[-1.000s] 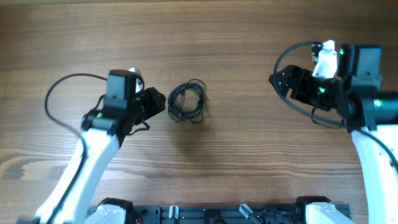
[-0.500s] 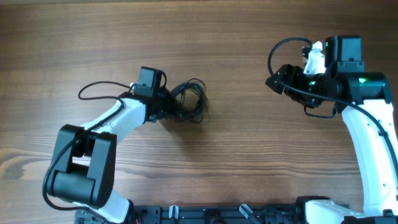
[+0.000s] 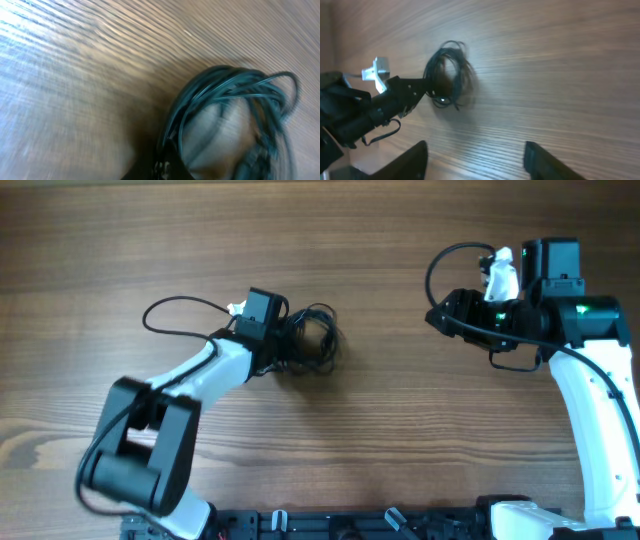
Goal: Untangle cables
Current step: 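Grasp the black cable bundle with both grippers side by side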
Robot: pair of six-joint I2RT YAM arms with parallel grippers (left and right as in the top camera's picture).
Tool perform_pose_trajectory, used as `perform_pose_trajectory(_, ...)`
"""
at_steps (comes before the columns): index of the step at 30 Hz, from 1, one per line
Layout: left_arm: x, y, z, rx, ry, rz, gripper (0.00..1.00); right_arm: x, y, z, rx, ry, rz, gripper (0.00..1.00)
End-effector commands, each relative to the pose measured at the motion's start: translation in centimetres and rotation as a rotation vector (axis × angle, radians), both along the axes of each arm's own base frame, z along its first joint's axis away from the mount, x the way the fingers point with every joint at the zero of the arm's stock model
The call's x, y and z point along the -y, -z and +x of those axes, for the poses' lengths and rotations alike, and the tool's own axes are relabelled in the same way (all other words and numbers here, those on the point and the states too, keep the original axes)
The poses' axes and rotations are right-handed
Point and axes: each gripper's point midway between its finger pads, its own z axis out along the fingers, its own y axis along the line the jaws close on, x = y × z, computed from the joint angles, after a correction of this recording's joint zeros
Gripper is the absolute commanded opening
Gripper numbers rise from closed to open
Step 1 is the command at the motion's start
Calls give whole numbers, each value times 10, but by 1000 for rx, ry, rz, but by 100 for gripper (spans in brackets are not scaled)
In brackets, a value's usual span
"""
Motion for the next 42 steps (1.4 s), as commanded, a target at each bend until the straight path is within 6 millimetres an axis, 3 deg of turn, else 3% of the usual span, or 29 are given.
perform_pose_trajectory(1, 20, -98, 4, 276, 236, -56, 4, -34, -21, -3, 117, -180, 46, 61)
perform_pose_trajectory(3, 27, -151, -5, 407, 297, -108, 4, -51, -31, -3, 160, -206, 63, 61)
perform_pose_trajectory(5, 31, -191, -18, 501, 341, -155, 4, -65, -39, -2, 178, -203, 95, 61)
perform_pose_trajectory(8, 29, -220, -32, 573, 363, -173, 4, -94, -56, -1, 212, -234, 190, 60)
perform_pose_trajectory(13, 14, -221, -36, 547, 318, -187, 4, -139, -80, -3, 247, -254, 302, 56)
perform_pose_trajectory(19, 13, -228, -41, 472, 268, -390, 4, -179, -62, -17, 176, -276, 281, 52)
perform_pose_trajectory(26, 30, -242, -63, 410, 381, -592, 4, -220, -41, -25, 150, -367, 289, 43)
perform_pose_trajectory(32, 41, -250, -78, 385, 463, -677, 4, -224, -28, -15, 141, -346, 272, 41)
perform_pose_trajectory(37, 42, -251, -80, 381, 474, -687, 4, -215, -5, -4, 93, -253, 195, 36)
perform_pose_trajectory(42, 42, -251, -80, 381, 474, -687, 4, -217, -4, -2, 95, -256, 200, 36)
